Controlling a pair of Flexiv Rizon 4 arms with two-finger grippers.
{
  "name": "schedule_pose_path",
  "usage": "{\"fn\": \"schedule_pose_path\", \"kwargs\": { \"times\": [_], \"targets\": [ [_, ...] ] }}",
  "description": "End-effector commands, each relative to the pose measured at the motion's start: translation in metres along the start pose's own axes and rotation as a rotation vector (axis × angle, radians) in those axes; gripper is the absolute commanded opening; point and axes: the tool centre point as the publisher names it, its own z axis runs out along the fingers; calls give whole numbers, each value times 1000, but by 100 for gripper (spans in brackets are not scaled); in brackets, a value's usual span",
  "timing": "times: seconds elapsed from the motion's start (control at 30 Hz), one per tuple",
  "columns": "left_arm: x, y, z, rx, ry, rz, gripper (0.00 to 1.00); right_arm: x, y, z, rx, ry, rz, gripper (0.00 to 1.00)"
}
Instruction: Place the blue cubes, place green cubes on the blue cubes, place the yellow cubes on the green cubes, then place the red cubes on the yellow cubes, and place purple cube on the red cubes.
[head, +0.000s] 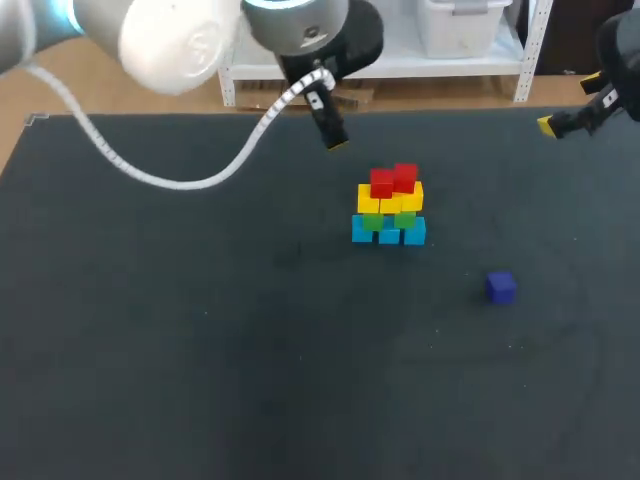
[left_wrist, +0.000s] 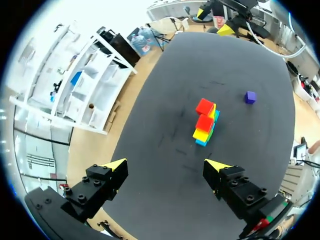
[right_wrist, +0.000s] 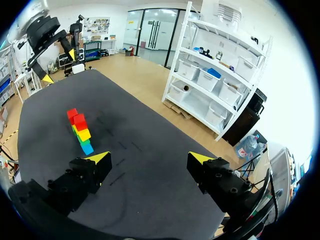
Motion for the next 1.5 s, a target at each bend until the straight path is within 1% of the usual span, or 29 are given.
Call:
{"fn": "schedule_pose_path", "kwargs": {
  "times": [0.03,0.23,0.4,0.7,0.77,0.8,0.9,1.03,1.1,1.13,1.17,1.2,1.5],
  "targets": [
    [20,-3,-8,-68,-89,-20,100,0,4,-2,53,3,2,100],
    [37,3,-13,-126,-89,-87,100,0,4,-2,53,3,2,100],
    [50,7,-14,-175,-56,-152,100,0,4,-2,53,3,2,100],
    [72,9,-12,-201,-39,-269,100,0,4,-2,53,3,2,100],
    [77,11,-11,-212,-7,-303,100,0,4,-2,53,3,2,100],
    [78,11,-11,-221,-16,-302,100,0,4,-2,53,3,2,100],
    [77,14,-10,-213,-45,-297,100,0,4,-2,53,3,2,100],
    [79,24,-8,-208,-75,-313,100,0,4,-2,53,3,2,100],
    [80,28,-8,-206,-61,-317,100,0,4,-2,53,3,2,100],
    [80,29,-8,-191,-66,-318,100,0,4,-2,53,3,2,100],
    [79,30,-8,-181,-36,-287,100,0,4,-2,53,3,2,100],
    [75,29,-6,-157,51,-212,100,0,4,-2,53,3,2,100],
    [75,29,-6,-157,51,-212,100,0,4,-2,53,3,2,100]
  ]
}}
